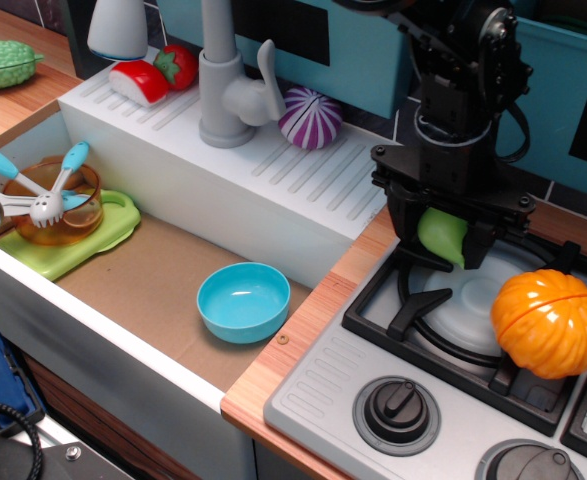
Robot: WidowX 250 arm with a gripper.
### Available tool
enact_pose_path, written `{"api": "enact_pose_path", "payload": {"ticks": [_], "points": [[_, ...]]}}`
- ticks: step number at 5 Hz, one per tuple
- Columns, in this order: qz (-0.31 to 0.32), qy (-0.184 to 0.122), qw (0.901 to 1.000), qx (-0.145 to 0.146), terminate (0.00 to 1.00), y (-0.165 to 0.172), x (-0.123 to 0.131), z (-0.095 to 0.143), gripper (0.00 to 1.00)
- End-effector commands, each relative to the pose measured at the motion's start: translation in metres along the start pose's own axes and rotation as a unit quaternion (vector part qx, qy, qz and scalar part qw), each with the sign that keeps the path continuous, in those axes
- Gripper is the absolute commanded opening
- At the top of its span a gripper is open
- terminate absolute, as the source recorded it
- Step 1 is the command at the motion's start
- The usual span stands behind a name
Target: Put pear in bowl
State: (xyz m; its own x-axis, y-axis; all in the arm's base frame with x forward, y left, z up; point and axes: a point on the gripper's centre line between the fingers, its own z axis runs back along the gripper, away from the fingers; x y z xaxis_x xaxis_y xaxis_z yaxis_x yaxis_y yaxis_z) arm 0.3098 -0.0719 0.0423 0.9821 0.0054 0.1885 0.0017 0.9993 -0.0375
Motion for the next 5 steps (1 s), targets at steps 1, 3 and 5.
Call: {"api": "enact_pose_path", "payload": {"ticks": [1,3,5], "points": [[-0.018,0.009,0.9994,0.027,0.00,0.021,-0.005,0.029,0.00],[-0.037,0.027,0.9965,0.070,0.00,0.055,-0.017,0.032,0.00],[-0.049,0.028,0.9935,0.099,0.00,0.079,-0.030,0.016,0.00]]}}
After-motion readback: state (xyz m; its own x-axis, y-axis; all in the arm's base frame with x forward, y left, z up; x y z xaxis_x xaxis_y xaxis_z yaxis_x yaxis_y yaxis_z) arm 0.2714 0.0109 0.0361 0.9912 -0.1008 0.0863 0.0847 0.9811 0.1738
